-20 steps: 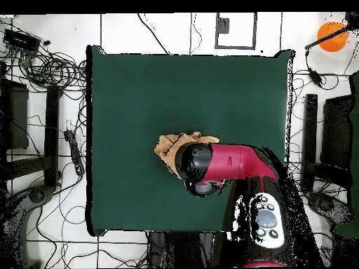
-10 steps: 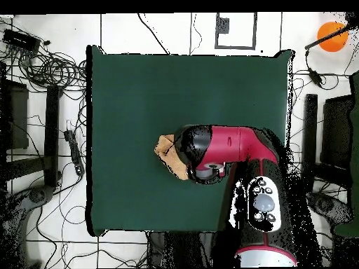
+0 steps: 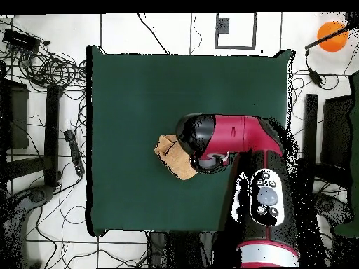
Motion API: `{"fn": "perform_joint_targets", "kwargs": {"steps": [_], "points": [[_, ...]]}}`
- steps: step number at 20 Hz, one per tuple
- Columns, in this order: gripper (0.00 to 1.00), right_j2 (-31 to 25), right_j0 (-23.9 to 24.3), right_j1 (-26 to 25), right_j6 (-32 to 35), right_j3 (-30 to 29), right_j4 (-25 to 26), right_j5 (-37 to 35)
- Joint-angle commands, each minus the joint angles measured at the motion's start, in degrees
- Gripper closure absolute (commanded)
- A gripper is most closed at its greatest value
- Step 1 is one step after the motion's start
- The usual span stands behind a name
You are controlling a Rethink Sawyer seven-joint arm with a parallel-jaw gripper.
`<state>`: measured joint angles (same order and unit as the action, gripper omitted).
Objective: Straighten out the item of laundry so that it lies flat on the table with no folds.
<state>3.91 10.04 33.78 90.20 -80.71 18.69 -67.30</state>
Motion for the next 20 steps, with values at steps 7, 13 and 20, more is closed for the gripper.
{"fn": "perform_joint_targets", "kwargs": {"steps": [7, 13, 20], "points": [[0.0, -6.74, 1.06, 0.65, 3.87, -3.64, -1.45, 16.47], [0.0, -9.4, 4.65, 7.7, 8.87, -18.71, 3.64, 54.26], [0.0, 8.73, -4.98, 2.49, 17.52, -21.08, -0.77, 92.43]]}}
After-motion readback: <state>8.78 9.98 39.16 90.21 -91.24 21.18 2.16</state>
